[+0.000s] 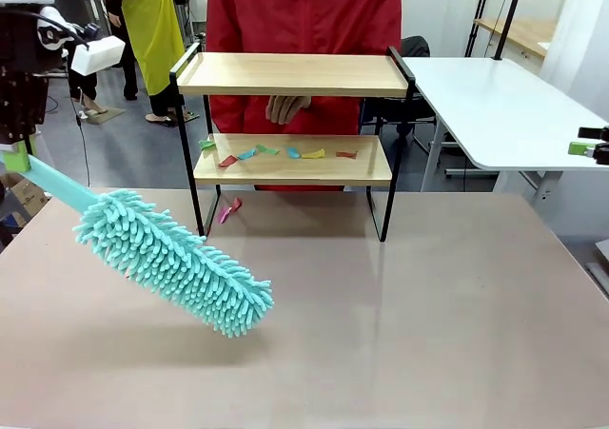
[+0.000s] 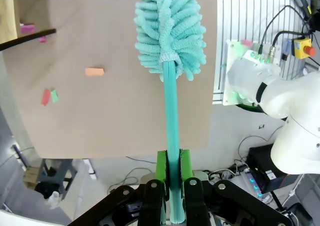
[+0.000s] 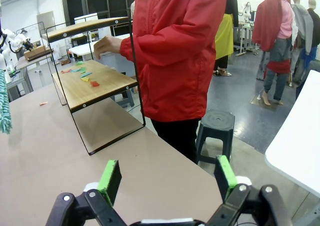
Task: Clean the shelf.
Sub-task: Clean the specific section of the Shelf indicated by the human with the Duster.
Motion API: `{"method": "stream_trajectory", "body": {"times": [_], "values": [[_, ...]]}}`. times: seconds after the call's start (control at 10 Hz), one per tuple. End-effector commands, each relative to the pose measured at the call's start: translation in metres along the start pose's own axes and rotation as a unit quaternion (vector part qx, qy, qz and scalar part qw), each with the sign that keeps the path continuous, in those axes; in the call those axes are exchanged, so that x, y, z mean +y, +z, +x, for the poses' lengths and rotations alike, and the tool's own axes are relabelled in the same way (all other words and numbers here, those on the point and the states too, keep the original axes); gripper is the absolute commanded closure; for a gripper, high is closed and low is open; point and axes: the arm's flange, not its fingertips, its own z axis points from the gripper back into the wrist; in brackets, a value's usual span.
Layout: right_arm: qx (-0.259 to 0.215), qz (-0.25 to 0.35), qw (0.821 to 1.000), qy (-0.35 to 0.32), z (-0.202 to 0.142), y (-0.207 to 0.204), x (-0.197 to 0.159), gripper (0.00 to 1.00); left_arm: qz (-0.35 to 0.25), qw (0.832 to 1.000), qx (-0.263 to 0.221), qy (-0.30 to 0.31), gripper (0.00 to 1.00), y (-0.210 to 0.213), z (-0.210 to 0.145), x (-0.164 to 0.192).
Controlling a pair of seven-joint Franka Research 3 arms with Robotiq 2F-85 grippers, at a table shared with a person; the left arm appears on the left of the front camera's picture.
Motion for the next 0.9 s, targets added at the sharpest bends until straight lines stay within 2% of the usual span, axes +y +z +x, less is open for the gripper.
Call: {"method": "stream_trajectory", "body": {"times": [0.0,0.8], "values": [[0.0,-0.001,1.0,0.002,0.0021,-0.0009,0.001,0.0,-0.003,1.0,0.001,-0.001,0.87,0.0044,-0.0007,-0.0006],[0.0,-0.001,1.0,0.002,0.0021,-0.0009,0.001,0.0,-0.003,1.0,0.001,-0.001,0.87,0.0044,-0.0007,-0.0006]]}}
